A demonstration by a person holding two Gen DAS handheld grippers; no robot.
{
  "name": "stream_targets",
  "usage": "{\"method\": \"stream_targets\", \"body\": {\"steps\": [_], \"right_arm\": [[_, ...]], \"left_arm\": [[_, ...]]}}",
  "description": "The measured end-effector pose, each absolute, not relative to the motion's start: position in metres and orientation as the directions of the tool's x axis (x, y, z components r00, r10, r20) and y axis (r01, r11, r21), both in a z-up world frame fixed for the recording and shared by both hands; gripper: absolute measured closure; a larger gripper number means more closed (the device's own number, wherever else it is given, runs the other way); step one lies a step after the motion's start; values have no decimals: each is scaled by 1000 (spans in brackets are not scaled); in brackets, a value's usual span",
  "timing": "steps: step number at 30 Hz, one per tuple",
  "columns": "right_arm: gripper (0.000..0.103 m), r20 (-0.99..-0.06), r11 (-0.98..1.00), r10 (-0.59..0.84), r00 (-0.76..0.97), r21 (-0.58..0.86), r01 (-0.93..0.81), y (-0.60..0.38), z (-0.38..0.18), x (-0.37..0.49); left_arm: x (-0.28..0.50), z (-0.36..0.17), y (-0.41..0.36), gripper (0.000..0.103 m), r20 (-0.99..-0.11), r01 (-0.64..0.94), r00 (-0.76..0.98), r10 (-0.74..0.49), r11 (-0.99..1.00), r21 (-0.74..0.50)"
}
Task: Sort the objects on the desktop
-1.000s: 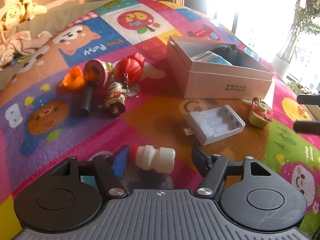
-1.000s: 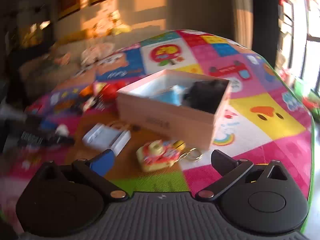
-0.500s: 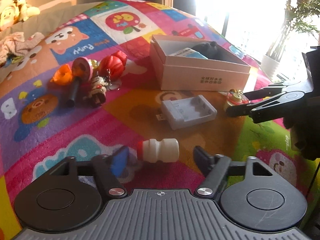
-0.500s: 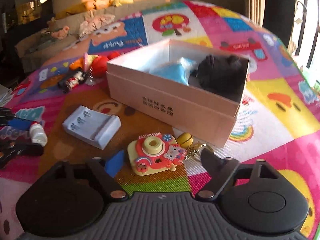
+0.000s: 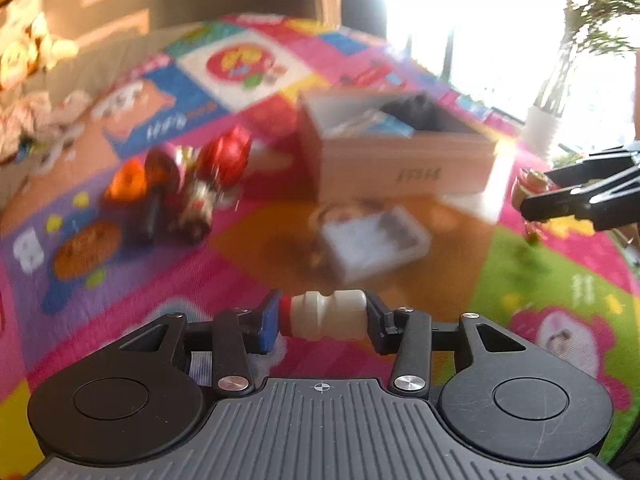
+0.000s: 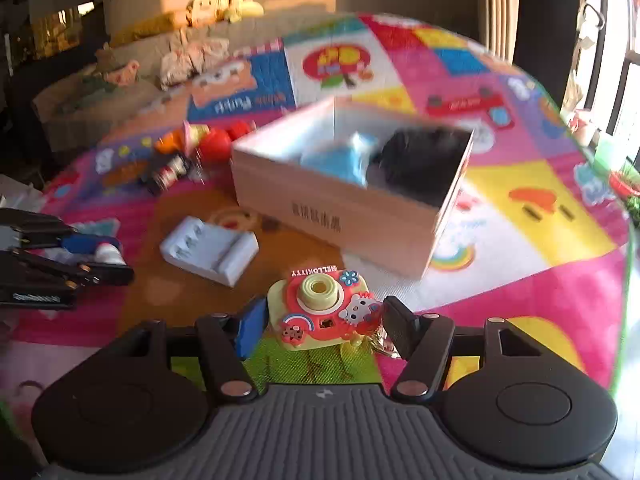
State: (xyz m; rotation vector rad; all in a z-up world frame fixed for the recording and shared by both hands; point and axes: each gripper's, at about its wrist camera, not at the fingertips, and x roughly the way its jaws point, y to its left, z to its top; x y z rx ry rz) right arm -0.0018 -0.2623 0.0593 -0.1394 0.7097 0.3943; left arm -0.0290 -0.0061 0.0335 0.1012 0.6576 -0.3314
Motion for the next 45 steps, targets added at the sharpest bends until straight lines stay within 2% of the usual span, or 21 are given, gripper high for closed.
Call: {"method": "stream_targets", "body": {"steps": [3,9,13,14,16,17,19,23,25,30,35,39,42,45], "right_arm": [[40,-594,916,327,735,6,-402,-269,96,-20],[40,-364,927,338,868,-30,-373,-287,174,-45],[40,-313,935,321,894,-47,-352,-292,188,-43],[40,-312,935,321,894,-43,-351,-293,188,-40],[40,-315,937,317,895,-40,-346,-294,187,-33],[40,-317,939,313,895,-39,-342,-295,186,-29],[40,-320,942,306,897,-35,-334,-295,185,-22],[40,-342,945,307,888,-1,-327,-294,181,10],[40,-361,949,301,883,24,-314,-292,176,35],[39,-450,966,256,856,99,-237,-288,148,93],[35,-474,964,265,840,136,-227,-285,125,86],[27,-497,954,291,817,88,-286,-266,104,56],[25,-549,940,311,775,58,-336,-244,86,38],[18,-602,911,357,714,57,-407,-216,64,25]], "left_arm": [[-30,63,-16,55,-529,369,793,-302,929,23],[9,104,-51,55,-385,405,860,-335,907,116],[54,109,-77,54,-343,392,880,-329,910,132],[65,107,-81,53,-347,391,878,-329,912,123],[82,101,-82,36,-399,386,856,-328,920,72],[84,96,-80,33,-417,385,846,-332,922,46],[76,85,-73,19,-440,394,830,-342,918,30],[52,62,-57,16,-503,366,808,-307,930,20],[40,52,-45,9,-527,346,797,-294,938,0],[16,32,-13,7,-566,259,800,-202,966,22],[0,12,15,7,-611,174,779,-142,985,-7],[-8,5,27,7,-611,123,784,-108,992,-17],[-10,7,35,7,-600,75,797,-71,997,-18],[-10,15,45,6,-583,34,812,-43,999,-27]]}}
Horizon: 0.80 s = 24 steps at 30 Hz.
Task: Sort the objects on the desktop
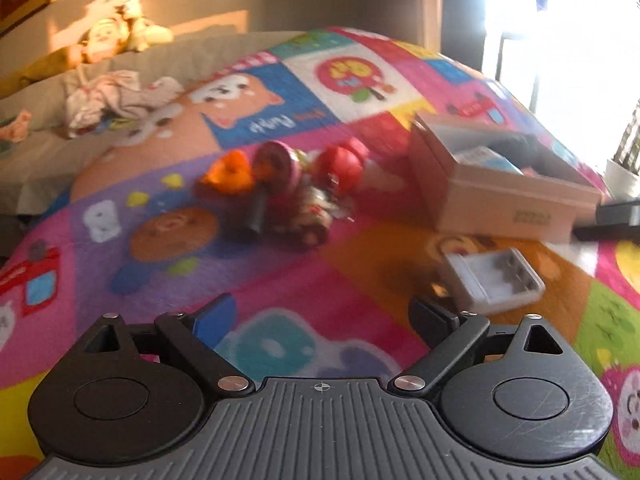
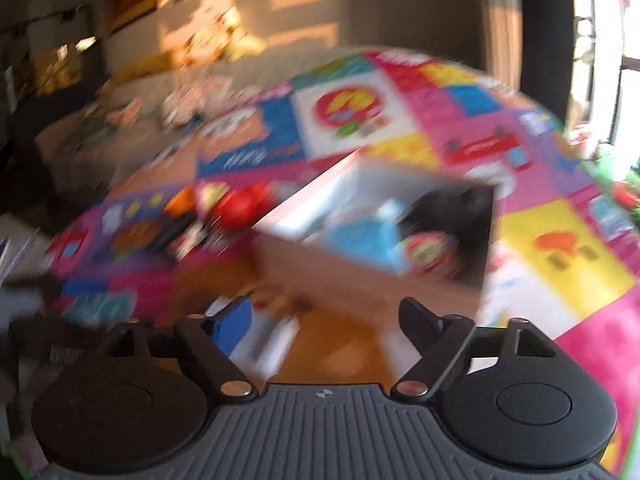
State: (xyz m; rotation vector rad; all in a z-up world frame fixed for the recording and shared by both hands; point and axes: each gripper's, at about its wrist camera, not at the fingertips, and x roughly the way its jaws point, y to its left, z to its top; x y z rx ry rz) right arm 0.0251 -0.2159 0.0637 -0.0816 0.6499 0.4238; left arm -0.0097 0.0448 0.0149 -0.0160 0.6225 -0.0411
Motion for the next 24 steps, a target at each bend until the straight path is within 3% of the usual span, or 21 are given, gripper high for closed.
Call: {"method": "stream_targets", "body": {"steps": [6,11,15,24], "right_arm": [[8,-669,902,359,650,72,-425,-165,40,38],[8,-723,908,308,618,29,-419,-135,18,55],[21,-733,915,295,613,30,-403,-140,14,58],[22,-669,962,200,716,-6,-274,-214,34,34]], "left_arm": [[-12,20,56,6,-576,-16,817,-4,999,-31],[-14,18,60,5,-586,-26,811,0,999,-36],[-12,17,61,5,-591,-25,807,0,999,-34],[32,23,40,7,-562,50,826,-47,999,-11]]}}
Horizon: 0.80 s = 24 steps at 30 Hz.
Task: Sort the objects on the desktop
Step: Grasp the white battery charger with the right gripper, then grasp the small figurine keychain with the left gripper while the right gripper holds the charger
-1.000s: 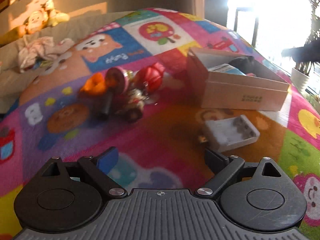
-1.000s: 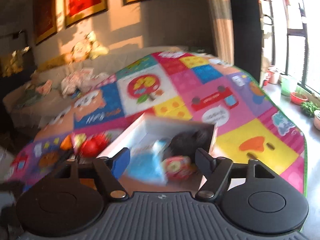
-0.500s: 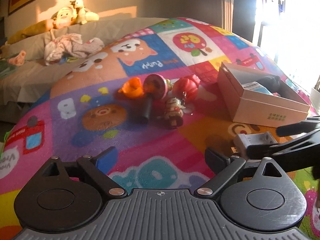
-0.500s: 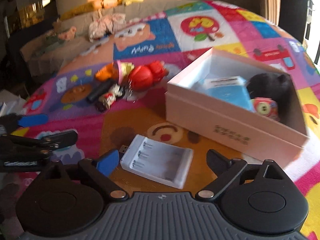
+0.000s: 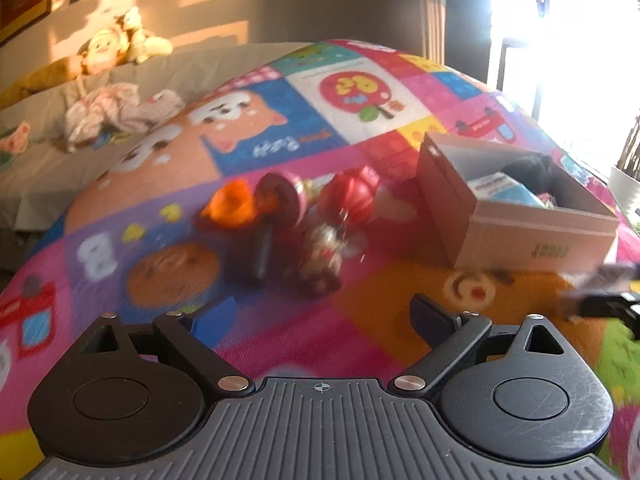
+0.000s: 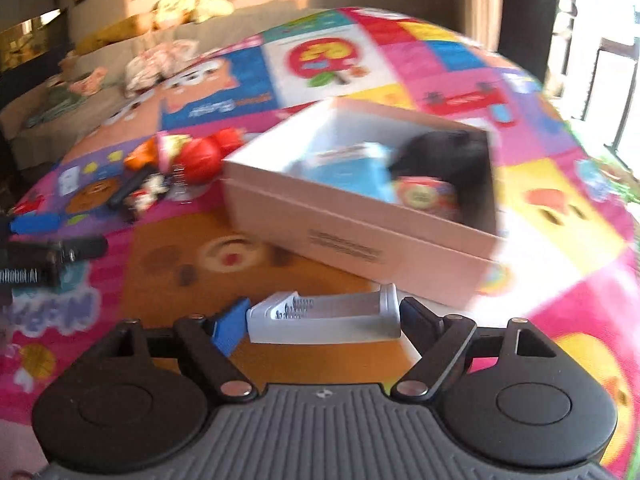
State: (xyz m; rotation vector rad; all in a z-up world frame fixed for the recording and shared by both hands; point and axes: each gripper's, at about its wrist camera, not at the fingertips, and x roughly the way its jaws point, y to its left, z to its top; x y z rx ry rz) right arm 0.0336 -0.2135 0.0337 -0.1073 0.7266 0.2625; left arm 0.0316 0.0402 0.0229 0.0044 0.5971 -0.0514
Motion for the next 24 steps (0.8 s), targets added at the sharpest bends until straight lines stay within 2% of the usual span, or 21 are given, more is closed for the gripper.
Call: {"method": "stream_targets", "body": {"steps": [1,3,5,8,11,12,18,22,24], "right_arm": [[22,-669,968,188,719,2,-251,-224,33,32],[23,-671,977,166,722,12,-213,-240,30,30],[24,-680,986,126,722,5,-166,-254,24,29],[24,-684,992,115,720,45,-115,-272,18,25],[18,-661,992,127,739,99,-83,-285,17,20],[16,-647,992,122,753,106,-70,-289,18,18],[8,-626,988,99,773,154,-2,-303,13,18],[7,-634,981,108,766,194,23,-308,8,16],[3,-627,979,109,772,200,25,-309,9,15]], "left_arm": [[40,22,37,14,-567,54,822,-50,998,-11],[61,20,33,22,-590,50,806,-49,999,-14],[78,17,29,24,-604,35,796,-30,999,-5],[93,12,23,35,-614,22,789,10,999,45],[97,7,22,55,-623,16,782,37,997,80],[96,6,22,68,-623,15,781,46,996,92],[61,14,15,70,-607,61,795,15,993,104],[25,20,2,70,-626,154,772,-106,988,23],[7,19,-6,69,-641,209,747,-177,978,-26]]}}
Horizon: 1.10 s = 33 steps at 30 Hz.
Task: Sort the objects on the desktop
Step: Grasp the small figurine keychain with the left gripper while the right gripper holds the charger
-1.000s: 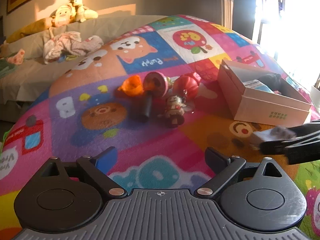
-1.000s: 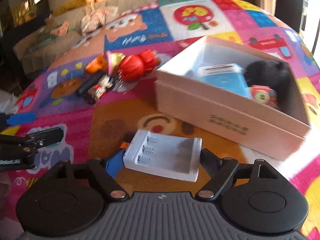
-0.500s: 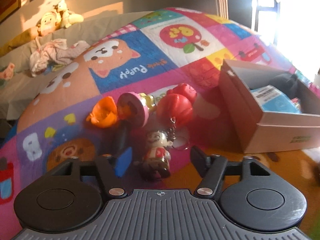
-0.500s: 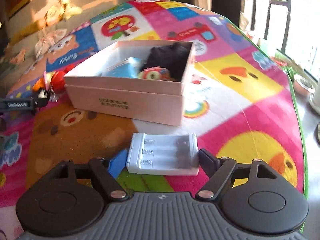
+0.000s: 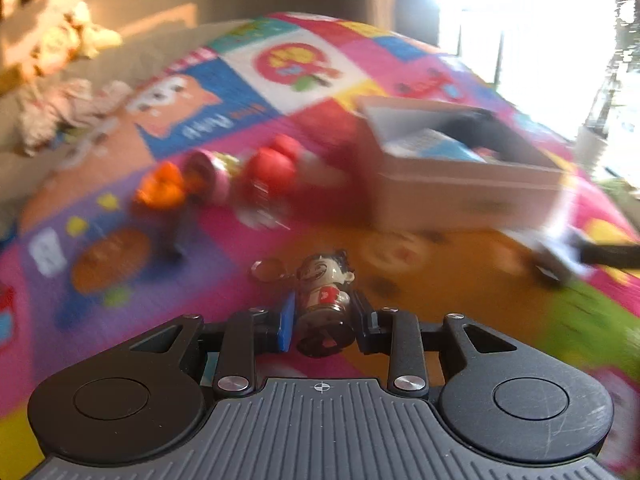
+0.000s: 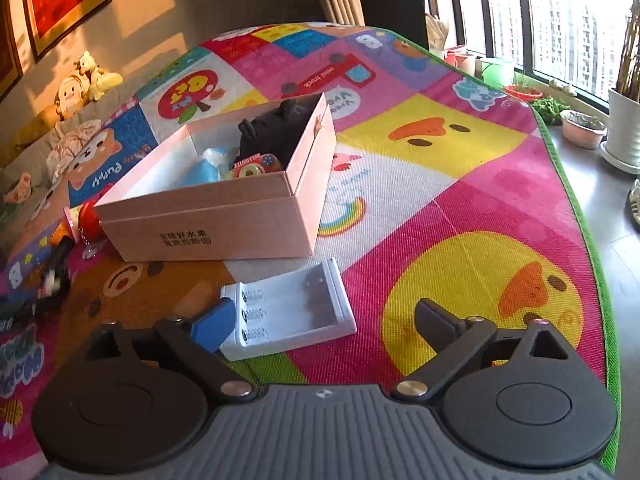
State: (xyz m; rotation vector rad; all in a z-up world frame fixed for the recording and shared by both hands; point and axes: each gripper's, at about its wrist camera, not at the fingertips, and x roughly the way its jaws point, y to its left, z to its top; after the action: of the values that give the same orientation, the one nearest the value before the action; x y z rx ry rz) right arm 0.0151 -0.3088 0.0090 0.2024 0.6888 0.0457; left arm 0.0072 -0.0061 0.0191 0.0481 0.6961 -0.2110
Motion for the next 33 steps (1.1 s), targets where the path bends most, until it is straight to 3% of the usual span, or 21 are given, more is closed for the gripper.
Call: {"method": "stream_targets", "body": {"steps": [2,4,8,12,16,27,33], "right_arm": [[3,-625,979,113,772,202,20,-308,9,13],[3,-628,979,116,770,201,16,-306,8,13],[0,-630,977,120,767,211,21,-306,8,12],[0,-640,973,139,756,229,15,-307,7,5],[0,-644,978,142,752,209,-5,-302,6,-2],[0,-651,978,145,745,207,-10,-302,6,-2],[0,-656,987,155,739,141,-82,-296,11,0]], "left_arm": [[-6,18,-14,64,-647,260,724,-237,964,-63],[-18,18,-23,52,-649,322,700,-298,943,-86],[-30,22,-36,46,-635,422,669,-387,900,-103],[-31,32,-35,20,-587,416,727,-356,909,-36],[-19,30,-29,8,-592,381,745,-308,925,-2],[-12,4,-45,7,-652,493,625,-429,865,-97],[-26,-2,-53,5,-643,485,656,-396,873,-44]]}}
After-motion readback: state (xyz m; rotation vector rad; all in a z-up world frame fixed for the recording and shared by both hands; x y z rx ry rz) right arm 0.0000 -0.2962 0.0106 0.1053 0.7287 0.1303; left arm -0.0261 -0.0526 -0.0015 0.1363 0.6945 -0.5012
